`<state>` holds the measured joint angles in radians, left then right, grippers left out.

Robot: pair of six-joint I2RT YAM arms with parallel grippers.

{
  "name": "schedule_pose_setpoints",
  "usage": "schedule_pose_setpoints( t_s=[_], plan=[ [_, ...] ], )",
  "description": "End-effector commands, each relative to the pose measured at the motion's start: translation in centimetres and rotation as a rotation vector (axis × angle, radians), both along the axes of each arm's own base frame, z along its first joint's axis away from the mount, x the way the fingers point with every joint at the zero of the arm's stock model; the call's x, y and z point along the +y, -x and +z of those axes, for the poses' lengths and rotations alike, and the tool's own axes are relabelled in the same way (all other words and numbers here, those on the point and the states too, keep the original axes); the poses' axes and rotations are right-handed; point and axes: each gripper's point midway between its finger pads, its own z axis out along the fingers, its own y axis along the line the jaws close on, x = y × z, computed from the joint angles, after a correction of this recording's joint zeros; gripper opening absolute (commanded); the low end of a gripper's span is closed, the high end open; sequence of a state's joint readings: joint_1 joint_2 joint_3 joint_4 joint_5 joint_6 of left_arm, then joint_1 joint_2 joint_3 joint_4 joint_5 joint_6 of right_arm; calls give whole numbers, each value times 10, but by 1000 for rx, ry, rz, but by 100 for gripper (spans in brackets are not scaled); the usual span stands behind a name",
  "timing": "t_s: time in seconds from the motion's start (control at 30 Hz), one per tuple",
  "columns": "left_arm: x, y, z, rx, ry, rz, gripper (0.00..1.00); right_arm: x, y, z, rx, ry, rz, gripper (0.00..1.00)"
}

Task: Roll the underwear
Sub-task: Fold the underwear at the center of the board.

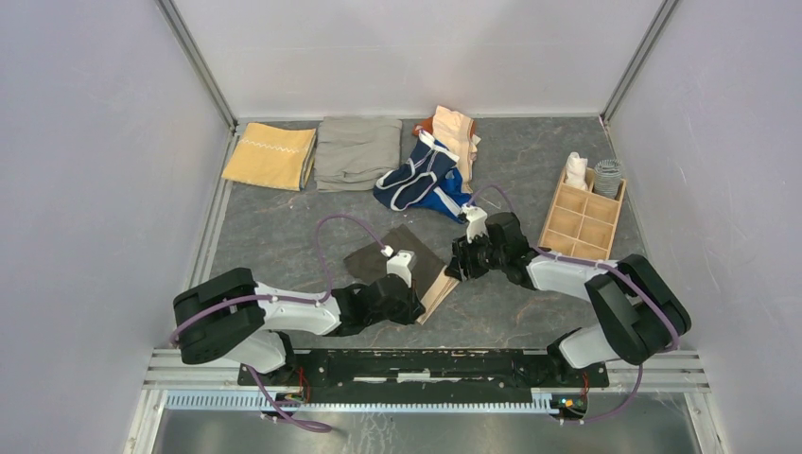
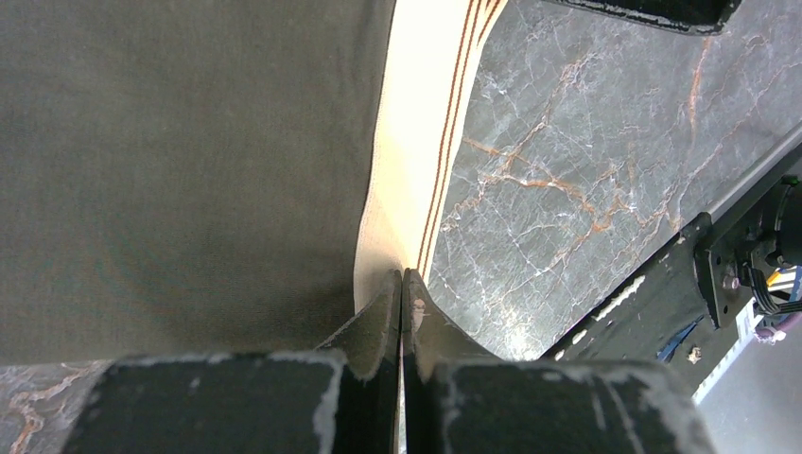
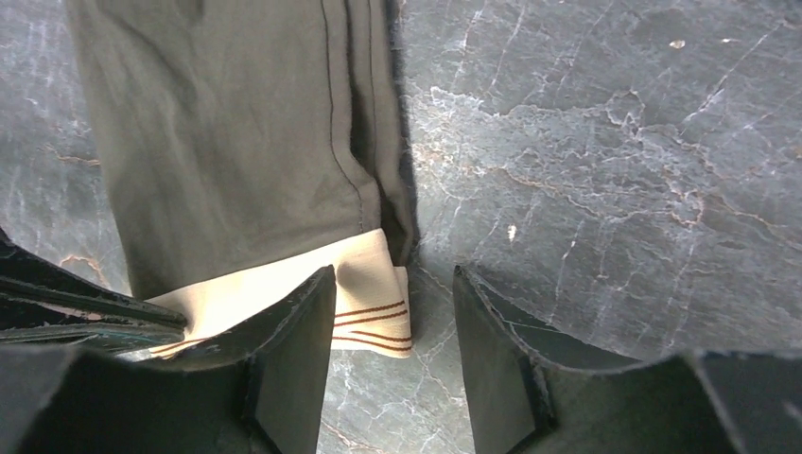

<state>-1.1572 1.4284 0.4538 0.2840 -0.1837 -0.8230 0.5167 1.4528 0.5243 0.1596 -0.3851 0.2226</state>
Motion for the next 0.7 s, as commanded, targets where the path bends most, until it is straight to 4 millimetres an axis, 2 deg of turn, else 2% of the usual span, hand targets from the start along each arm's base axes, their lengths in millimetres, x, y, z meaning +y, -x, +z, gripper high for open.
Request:
schedule_pose_setpoints(
  t_s=[0.0, 0.17, 0.67],
  plan=[
    [25, 12, -23, 43, -97, 17, 2, -13, 35, -25, 139, 17, -14, 56],
    [26, 13, -24, 39, -106, 16, 2, -19, 42, -28, 161, 34, -35, 52],
    [26, 16, -26, 41, -116, 1, 2, -19, 55, -32, 202, 6, -36, 37]
  ],
)
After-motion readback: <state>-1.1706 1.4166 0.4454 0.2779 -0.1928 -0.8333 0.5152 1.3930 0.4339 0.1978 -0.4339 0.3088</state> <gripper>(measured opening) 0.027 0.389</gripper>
